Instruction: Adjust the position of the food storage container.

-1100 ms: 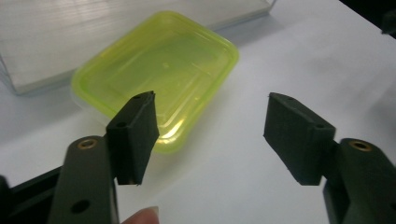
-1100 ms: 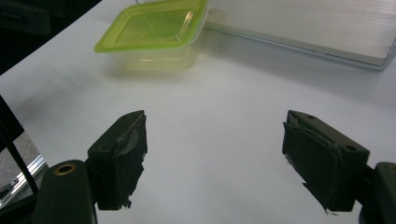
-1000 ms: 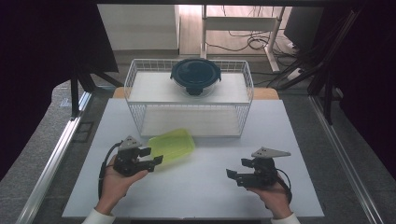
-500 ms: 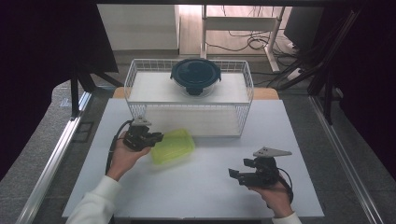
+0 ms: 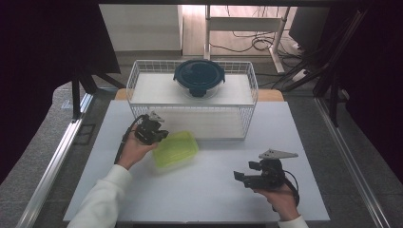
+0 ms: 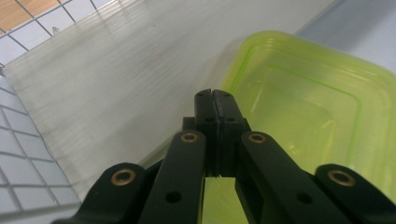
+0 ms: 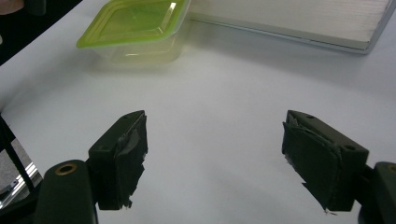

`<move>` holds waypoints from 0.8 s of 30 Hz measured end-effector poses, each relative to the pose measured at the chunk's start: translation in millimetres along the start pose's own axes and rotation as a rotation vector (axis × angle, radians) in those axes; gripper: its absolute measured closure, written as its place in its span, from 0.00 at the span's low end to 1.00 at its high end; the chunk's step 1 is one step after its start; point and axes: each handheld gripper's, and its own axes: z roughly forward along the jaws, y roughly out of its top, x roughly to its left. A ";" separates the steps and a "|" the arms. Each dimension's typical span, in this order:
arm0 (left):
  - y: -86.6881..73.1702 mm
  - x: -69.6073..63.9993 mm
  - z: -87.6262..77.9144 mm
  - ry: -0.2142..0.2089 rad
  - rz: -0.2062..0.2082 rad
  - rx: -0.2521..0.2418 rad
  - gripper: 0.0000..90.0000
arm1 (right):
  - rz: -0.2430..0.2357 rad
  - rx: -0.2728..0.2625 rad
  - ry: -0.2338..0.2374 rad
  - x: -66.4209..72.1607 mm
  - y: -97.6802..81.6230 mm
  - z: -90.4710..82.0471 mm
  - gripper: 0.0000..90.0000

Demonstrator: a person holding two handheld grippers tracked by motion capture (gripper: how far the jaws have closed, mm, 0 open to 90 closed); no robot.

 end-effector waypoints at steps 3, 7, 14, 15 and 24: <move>0.8 1.6 5.7 0.028 0.025 0.004 1.00 | 0.000 0.003 -0.001 -0.5 -0.2 0.3 0.24; 2.1 3.2 10.5 0.069 0.045 -0.003 1.00 | -0.005 0.007 -0.007 -0.9 -0.2 1.4 0.24; 4.0 3.2 18.4 0.085 0.082 0.034 1.00 | -0.006 0.013 -0.009 -1.3 -1.0 2.9 0.24; 4.4 3.2 19.0 0.085 0.085 0.038 1.00 | -0.006 0.014 -0.009 -1.3 -1.1 3.3 0.24; 3.1 3.5 26.3 0.060 0.102 0.074 1.00 | 0.000 0.018 -0.011 -3.0 -2.1 4.3 0.24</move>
